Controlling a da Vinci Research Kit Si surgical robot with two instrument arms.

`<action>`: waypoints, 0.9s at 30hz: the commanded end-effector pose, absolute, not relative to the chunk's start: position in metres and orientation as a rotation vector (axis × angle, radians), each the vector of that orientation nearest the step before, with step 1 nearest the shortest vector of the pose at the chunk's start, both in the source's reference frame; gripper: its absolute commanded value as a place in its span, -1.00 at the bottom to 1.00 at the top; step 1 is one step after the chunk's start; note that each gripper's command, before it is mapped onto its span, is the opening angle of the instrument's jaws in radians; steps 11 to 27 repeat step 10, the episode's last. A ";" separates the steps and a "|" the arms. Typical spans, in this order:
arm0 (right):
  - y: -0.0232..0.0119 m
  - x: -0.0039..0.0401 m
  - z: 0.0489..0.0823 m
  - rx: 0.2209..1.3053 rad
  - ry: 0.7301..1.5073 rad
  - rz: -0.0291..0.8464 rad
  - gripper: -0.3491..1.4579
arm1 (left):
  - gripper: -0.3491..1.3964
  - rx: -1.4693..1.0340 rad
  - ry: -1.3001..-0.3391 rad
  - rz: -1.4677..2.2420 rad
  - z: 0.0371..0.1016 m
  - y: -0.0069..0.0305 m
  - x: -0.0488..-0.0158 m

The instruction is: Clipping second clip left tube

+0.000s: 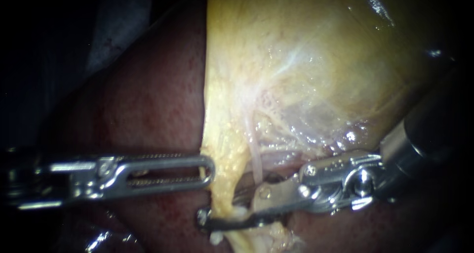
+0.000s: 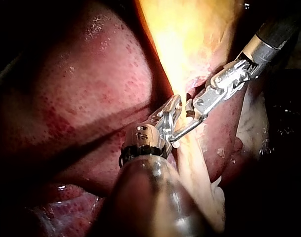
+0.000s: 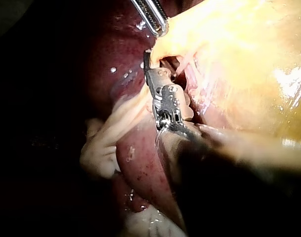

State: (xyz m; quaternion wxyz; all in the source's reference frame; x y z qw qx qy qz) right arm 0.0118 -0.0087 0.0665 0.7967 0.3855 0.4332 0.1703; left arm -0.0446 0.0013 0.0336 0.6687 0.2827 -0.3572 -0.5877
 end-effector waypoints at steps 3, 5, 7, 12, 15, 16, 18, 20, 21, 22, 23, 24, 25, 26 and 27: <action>-0.0087 0.0117 0.0665 0.829 0.931 0.364 -1.00 | -1.00 0.637 -0.806 -1.325 0.0336 0.0013 -0.0446; -0.0087 0.0116 0.0665 0.829 0.931 0.364 -1.00 | -1.00 0.637 -0.806 -1.326 0.0336 0.0012 -0.0446; -0.0087 0.0116 0.0665 0.829 0.931 0.364 -1.00 | -1.00 0.636 -0.806 -1.326 0.0336 0.0012 -0.0446; -0.0087 0.0116 0.0665 0.829 0.931 0.363 -1.00 | -1.00 0.636 -0.806 -1.326 0.0337 0.0012 -0.0447; -0.0087 0.0116 0.0665 0.829 0.931 0.363 -1.00 | -1.00 0.636 -0.806 -1.326 0.0337 0.0012 -0.0447; -0.0087 0.0116 0.0665 0.829 0.931 0.363 -1.00 | -1.00 0.636 -0.806 -1.326 0.0337 0.0012 -0.0447; -0.0087 0.0116 0.0665 0.829 0.931 0.363 -1.00 | -1.00 0.636 -0.806 -1.326 0.0337 0.0012 -0.0447; -0.0087 0.0116 0.0665 0.829 0.931 0.363 -1.00 | -1.00 0.636 -0.806 -1.326 0.0337 0.0012 -0.0447; -0.0087 0.0116 0.0665 0.829 0.931 0.363 -1.00 | -1.00 0.636 -0.806 -1.326 0.0337 0.0012 -0.0447; -0.0087 0.0116 0.0665 0.829 0.931 0.363 -1.00 | -1.00 0.636 -0.806 -1.326 0.0337 0.0012 -0.0447; -0.0087 0.0116 0.0665 0.829 0.931 0.363 -1.00 | -1.00 0.636 -0.806 -1.326 0.0337 0.0012 -0.0447; -0.0087 0.0116 0.0665 0.829 0.931 0.363 -1.00 | -1.00 0.636 -0.806 -1.326 0.0337 0.0012 -0.0447; -0.0087 0.0116 0.0665 0.829 0.931 0.363 -1.00 | -1.00 0.636 -0.806 -1.326 0.0337 0.0012 -0.0447; -0.0087 0.0116 0.0665 0.829 0.931 0.363 -1.00 | -1.00 0.636 -0.806 -1.326 0.0337 0.0012 -0.0447; -0.0087 0.0116 0.0665 0.829 0.931 0.363 -1.00 | -1.00 0.636 -0.806 -1.326 0.0337 0.0012 -0.0447</action>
